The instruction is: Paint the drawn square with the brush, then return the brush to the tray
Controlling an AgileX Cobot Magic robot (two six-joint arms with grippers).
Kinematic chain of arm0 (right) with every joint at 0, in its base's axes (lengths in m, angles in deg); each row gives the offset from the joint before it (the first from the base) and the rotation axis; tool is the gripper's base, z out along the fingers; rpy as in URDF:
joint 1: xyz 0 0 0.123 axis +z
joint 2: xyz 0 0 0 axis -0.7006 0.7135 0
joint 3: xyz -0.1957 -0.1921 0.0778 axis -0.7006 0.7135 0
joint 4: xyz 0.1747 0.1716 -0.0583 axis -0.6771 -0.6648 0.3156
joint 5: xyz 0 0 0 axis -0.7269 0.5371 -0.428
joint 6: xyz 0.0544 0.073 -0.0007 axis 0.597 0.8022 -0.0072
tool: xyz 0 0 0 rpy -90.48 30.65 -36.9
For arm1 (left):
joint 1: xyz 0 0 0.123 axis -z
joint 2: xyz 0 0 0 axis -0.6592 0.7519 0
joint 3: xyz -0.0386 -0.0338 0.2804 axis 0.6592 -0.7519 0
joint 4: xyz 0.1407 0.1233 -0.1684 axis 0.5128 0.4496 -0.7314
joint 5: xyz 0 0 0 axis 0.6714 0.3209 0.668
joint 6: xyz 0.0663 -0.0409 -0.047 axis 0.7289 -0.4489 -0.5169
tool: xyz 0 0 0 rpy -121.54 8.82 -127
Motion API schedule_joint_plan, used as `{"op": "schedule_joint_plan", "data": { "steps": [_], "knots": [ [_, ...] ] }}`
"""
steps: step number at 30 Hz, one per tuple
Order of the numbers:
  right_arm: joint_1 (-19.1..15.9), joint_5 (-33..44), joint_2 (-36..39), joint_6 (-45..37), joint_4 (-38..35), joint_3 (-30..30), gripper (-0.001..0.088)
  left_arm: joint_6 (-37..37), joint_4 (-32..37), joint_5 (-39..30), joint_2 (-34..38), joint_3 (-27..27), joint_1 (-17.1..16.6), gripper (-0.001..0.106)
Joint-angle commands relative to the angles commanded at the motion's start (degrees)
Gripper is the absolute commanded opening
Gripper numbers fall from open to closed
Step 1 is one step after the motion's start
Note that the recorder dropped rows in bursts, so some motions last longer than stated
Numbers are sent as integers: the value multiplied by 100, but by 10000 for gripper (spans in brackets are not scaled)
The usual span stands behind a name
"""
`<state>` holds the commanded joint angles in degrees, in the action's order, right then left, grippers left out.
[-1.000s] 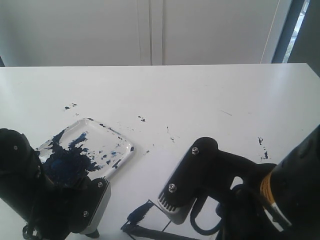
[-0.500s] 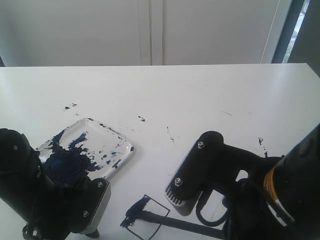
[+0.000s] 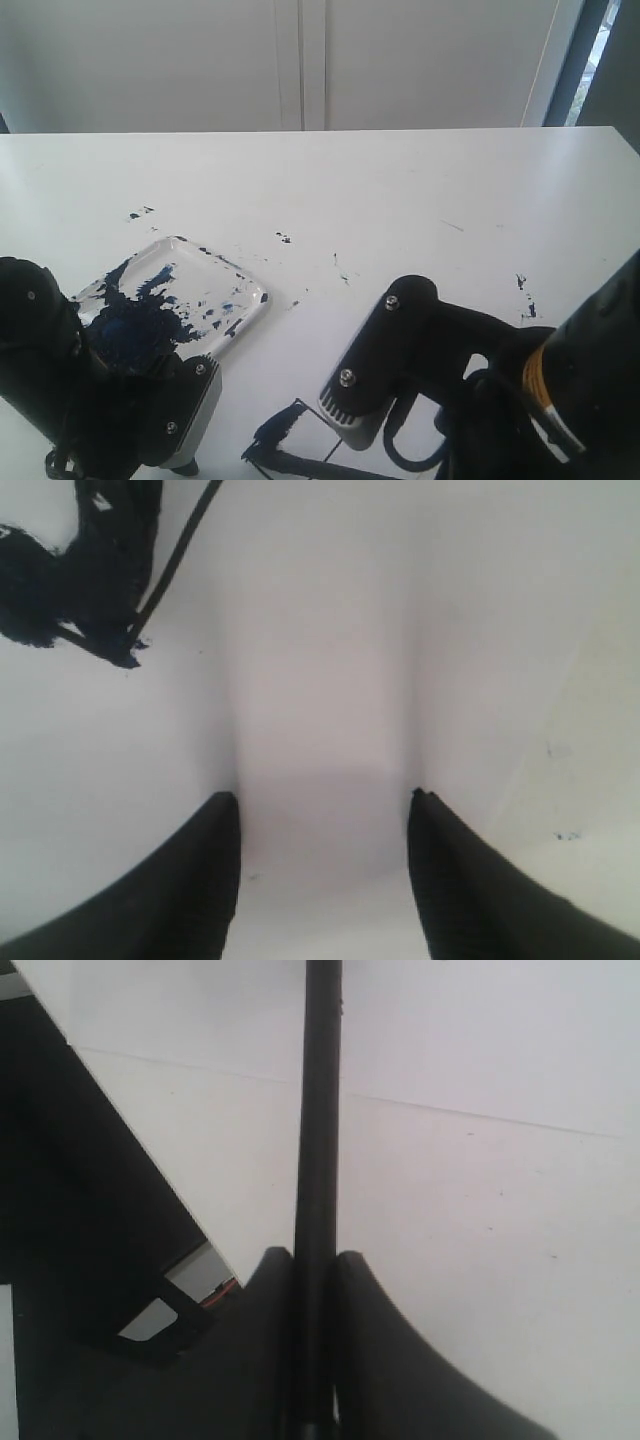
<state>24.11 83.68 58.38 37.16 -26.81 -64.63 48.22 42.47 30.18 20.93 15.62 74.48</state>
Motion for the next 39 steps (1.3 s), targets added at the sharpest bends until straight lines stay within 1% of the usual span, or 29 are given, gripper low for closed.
{"op": "schedule_joint_plan", "data": {
  "steps": [3,6,9,13,16,21,23,31,33,36,37,39],
  "knots": [
    [0,166,0,258,330,0,0,0,0,0,0,0,0,560],
    [0,345,0,639,990,0,0,0,0,-10,0,0,0,560],
    [0,395,0,724,1206,0,0,0,0,-10,0,0,0,560],
    [0,371,0,726,1184,0,0,0,0,-10,0,0,0,560],
    [0,279,0,690,991,0,0,0,0,-10,0,0,0,560],
    [0,87,0,131,115,0,0,0,0,-10,0,0,0,560],
    [0,58,0,48,-49,0,0,0,0,-10,0,0,0,560],
    [0,56,0,-12,-39,0,0,0,0,-10,0,0,0,560],
    [0,44,0,108,260,0,0,0,0,-10,0,0,0,560],
    [0,44,0,523,804,0,0,0,0,-10,0,0,0,560],
    [0,44,0,520,938,0,0,0,0,-10,0,0,0,560],
    [0,16,0,520,994,0,0,0,0,-10,0,0,0,560]
  ]
}}
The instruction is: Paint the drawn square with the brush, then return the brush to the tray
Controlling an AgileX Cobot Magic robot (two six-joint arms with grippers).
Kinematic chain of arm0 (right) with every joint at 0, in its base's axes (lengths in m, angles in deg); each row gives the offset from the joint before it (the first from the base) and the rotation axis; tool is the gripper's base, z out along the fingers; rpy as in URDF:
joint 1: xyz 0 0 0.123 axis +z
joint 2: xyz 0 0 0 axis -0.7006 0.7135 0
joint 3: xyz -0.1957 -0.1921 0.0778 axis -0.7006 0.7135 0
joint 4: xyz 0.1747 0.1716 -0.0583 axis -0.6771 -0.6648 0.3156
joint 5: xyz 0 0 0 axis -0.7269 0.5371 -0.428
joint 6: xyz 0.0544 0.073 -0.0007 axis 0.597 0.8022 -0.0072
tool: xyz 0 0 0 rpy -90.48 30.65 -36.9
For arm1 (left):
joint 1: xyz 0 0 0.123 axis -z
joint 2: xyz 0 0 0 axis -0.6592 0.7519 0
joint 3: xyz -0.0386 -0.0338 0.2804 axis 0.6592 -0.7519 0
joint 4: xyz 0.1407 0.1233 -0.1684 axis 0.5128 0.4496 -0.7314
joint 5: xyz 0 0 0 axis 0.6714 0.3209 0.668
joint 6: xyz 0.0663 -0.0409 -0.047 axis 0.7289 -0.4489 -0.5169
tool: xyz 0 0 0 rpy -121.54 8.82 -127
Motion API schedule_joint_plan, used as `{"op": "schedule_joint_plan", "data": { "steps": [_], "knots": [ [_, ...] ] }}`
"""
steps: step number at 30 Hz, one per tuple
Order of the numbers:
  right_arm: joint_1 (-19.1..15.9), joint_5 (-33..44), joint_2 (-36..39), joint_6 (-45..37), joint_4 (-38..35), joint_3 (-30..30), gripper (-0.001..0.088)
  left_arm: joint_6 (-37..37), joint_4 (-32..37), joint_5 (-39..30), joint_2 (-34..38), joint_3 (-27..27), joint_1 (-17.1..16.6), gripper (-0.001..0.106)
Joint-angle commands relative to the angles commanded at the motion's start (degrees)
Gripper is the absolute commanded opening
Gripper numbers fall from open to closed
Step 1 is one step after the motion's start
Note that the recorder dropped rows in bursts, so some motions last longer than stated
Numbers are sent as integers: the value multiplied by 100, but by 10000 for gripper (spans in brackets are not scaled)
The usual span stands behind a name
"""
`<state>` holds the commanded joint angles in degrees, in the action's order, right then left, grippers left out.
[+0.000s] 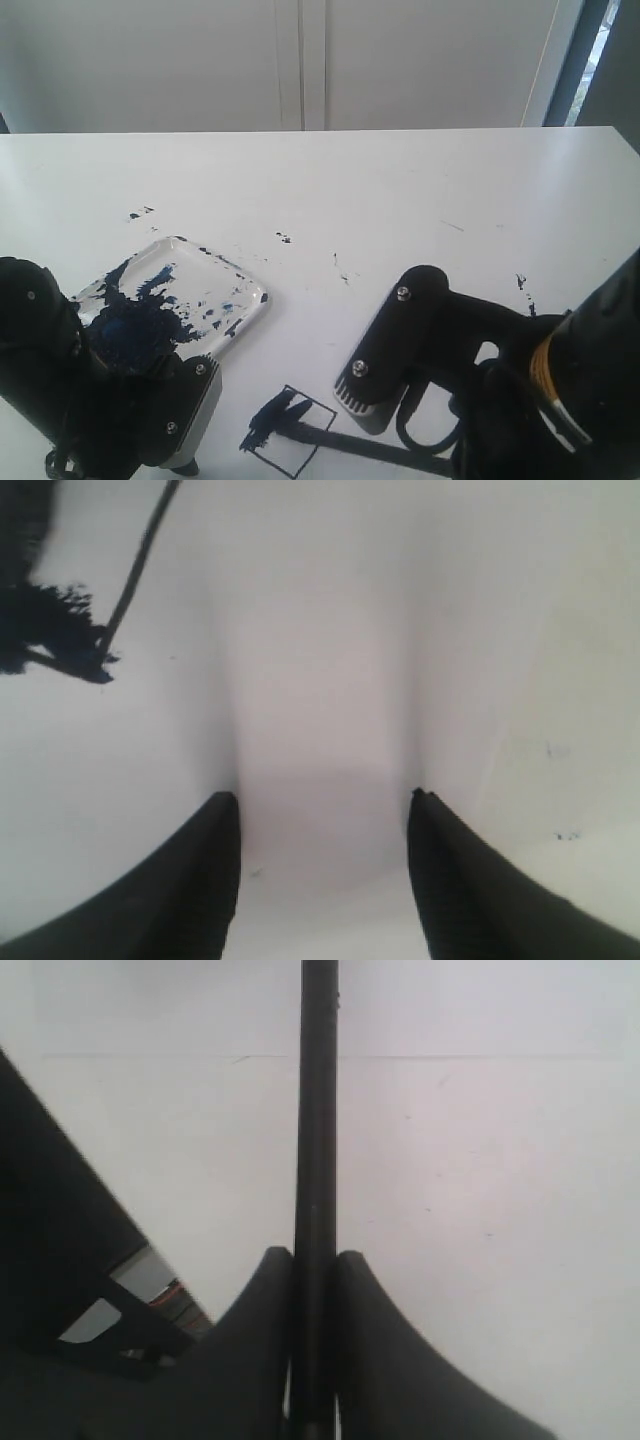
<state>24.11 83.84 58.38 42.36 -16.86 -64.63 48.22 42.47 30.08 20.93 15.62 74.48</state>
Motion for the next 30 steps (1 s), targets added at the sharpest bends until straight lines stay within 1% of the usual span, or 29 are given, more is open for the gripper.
{"op": "schedule_joint_plan", "data": {
  "steps": [9,15,21,27,30],
  "knots": [
    [0,-397,0,172,133,0,0,0,0,0,0,0,0,560],
    [0,-281,48,230,84,0,0,0,0,0,0,0,0,560],
    [0,-111,268,219,0,10,0,0,0,0,0,0,0,560],
    [0,-122,334,219,34,0,0,0,0,0,0,0,0,560],
    [0,-241,250,230,105,-15,0,0,0,0,0,0,0,560]
  ]
}}
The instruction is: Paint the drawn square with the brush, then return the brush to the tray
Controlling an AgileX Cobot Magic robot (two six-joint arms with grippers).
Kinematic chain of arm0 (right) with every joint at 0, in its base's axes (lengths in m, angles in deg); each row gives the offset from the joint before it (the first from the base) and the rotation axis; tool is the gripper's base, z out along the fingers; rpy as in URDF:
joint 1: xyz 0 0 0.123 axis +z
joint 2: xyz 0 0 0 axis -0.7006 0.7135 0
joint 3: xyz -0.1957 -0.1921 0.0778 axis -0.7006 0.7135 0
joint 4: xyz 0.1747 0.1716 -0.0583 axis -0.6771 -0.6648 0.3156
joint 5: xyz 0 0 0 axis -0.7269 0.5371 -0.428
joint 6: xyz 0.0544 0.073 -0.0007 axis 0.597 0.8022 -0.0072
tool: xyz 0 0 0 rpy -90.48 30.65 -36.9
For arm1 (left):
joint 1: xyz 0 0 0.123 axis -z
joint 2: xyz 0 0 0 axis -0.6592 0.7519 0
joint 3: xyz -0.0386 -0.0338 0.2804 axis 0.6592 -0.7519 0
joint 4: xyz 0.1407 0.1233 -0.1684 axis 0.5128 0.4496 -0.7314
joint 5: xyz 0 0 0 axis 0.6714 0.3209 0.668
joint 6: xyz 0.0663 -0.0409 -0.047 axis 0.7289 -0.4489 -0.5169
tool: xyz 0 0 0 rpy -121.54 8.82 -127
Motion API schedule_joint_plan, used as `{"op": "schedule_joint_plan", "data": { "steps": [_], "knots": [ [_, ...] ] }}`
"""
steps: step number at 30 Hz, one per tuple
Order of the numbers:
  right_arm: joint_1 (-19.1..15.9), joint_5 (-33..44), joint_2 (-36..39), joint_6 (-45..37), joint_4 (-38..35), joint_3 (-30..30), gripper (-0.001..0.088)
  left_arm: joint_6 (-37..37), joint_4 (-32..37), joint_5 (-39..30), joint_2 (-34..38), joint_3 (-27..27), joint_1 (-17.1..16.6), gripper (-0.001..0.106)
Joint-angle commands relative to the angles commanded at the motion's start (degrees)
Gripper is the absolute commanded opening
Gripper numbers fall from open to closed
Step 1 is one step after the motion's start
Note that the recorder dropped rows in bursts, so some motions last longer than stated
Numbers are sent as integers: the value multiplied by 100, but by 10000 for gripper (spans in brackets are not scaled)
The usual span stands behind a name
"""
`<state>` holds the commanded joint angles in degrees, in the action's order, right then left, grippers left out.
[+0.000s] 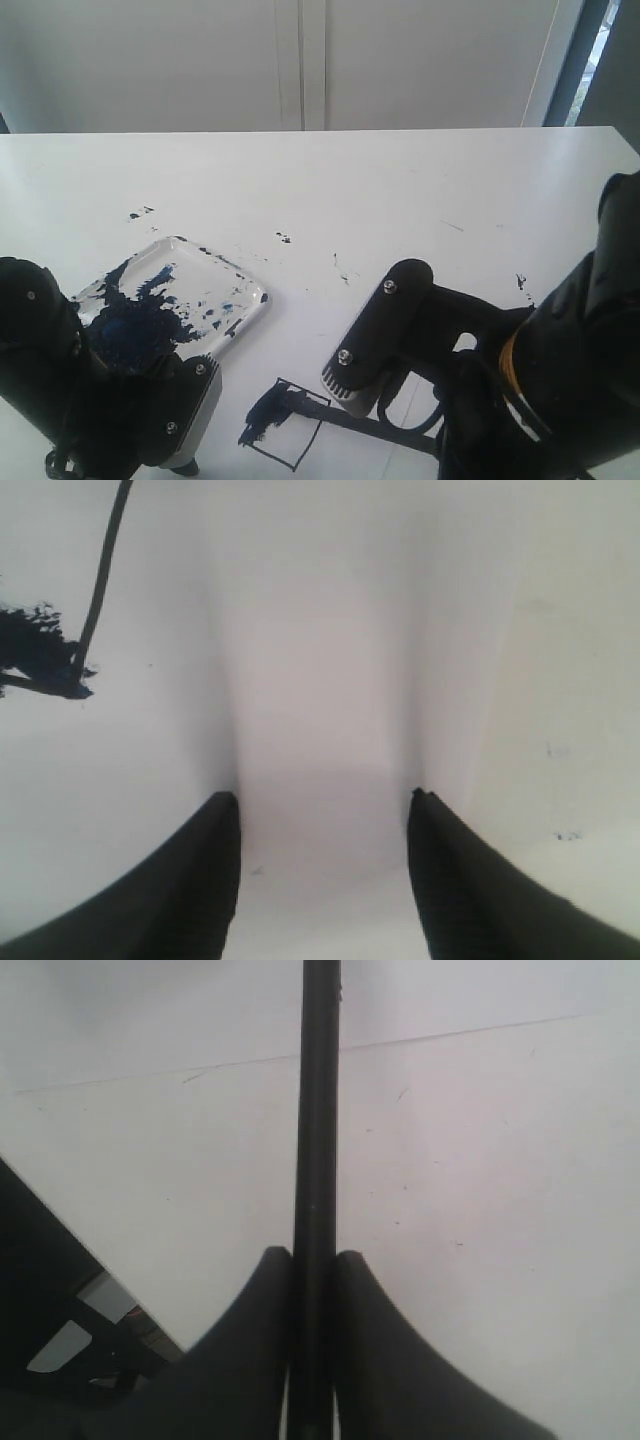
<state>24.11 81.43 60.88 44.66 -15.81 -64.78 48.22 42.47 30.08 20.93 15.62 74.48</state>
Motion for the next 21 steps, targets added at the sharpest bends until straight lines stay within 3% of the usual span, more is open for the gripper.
{"op": "schedule_joint_plan", "data": {
  "steps": [21],
  "knots": [
    [0,-148,-16,0,34,204,0,0,0,0,0,0,0,560]
  ]
}}
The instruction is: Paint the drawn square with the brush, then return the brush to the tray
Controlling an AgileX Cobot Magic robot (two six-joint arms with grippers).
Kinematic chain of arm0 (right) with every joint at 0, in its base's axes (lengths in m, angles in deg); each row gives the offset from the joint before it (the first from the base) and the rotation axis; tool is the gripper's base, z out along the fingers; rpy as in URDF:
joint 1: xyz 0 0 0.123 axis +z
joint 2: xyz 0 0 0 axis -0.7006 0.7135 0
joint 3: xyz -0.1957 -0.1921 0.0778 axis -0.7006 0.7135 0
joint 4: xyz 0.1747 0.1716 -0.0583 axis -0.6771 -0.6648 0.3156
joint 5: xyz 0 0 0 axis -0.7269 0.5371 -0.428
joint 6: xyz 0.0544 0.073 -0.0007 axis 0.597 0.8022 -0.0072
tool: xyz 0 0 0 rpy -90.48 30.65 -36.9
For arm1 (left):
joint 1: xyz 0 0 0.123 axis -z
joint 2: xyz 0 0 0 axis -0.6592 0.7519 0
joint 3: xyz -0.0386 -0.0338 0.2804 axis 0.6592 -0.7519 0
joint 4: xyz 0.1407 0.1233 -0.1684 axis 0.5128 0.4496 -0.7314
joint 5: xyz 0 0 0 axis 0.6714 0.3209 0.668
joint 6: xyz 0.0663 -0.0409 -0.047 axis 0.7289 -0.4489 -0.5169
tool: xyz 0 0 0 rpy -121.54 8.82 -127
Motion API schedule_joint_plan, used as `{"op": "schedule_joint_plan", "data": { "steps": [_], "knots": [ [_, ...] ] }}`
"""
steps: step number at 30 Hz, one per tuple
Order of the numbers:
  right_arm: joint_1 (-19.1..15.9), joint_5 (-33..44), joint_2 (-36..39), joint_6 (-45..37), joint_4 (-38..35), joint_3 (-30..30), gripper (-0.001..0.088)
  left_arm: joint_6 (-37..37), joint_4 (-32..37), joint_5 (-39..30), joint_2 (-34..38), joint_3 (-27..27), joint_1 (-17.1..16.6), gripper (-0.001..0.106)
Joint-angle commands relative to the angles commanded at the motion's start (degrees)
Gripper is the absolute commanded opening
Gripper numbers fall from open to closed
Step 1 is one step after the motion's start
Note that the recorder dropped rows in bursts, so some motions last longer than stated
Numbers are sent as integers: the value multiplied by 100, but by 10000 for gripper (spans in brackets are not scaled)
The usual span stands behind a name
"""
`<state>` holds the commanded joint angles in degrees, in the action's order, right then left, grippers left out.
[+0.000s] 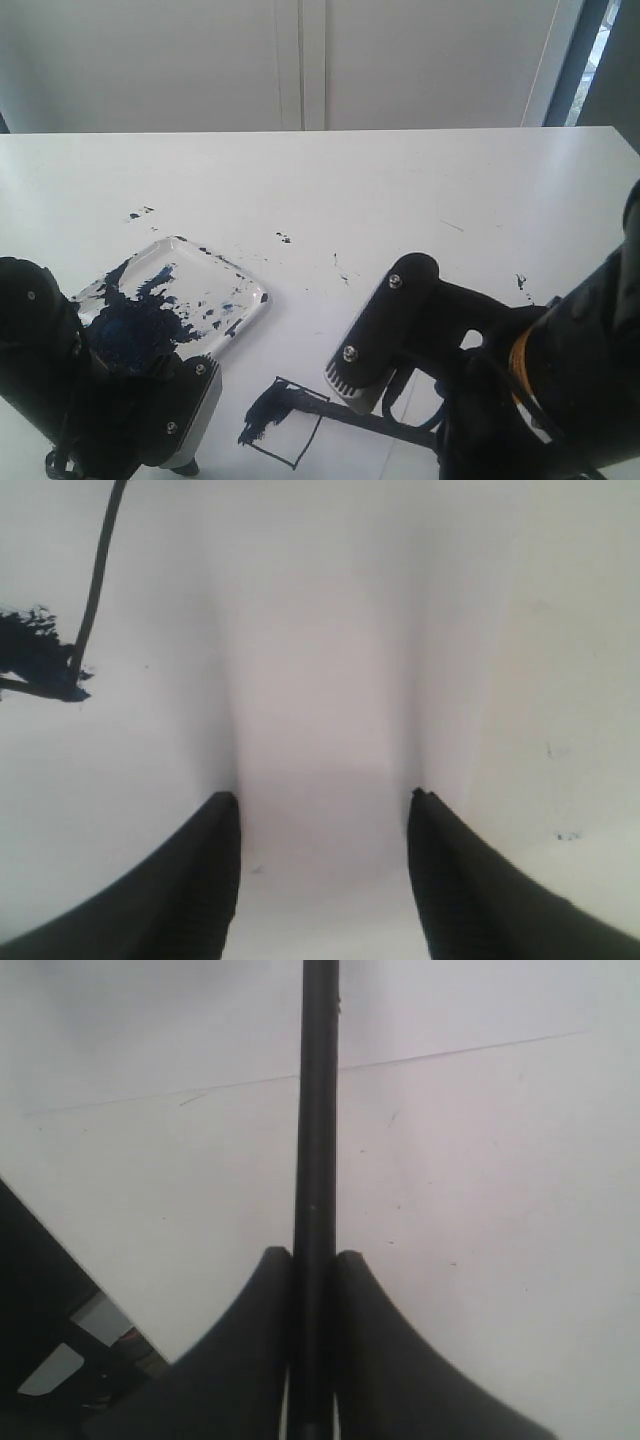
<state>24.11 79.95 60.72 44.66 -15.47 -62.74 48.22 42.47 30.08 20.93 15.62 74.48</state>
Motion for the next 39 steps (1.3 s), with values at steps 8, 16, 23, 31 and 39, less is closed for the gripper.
{"op": "schedule_joint_plan", "data": {
  "steps": [8,16,23,31,39],
  "knots": [
    [0,-153,-158,219,275,-59,0,0,0,0,0,0,0,560],
    [0,-29,-219,241,134,-114,0,0,0,0,0,0,0,560],
    [0,-26,137,202,102,-114,0,0,0,0,0,0,0,560],
    [0,-33,48,202,102,-135,0,0,0,0,0,0,0,560],
    [0,56,-352,220,38,-255,0,0,0,11,0,0,0,560]
  ]
}}
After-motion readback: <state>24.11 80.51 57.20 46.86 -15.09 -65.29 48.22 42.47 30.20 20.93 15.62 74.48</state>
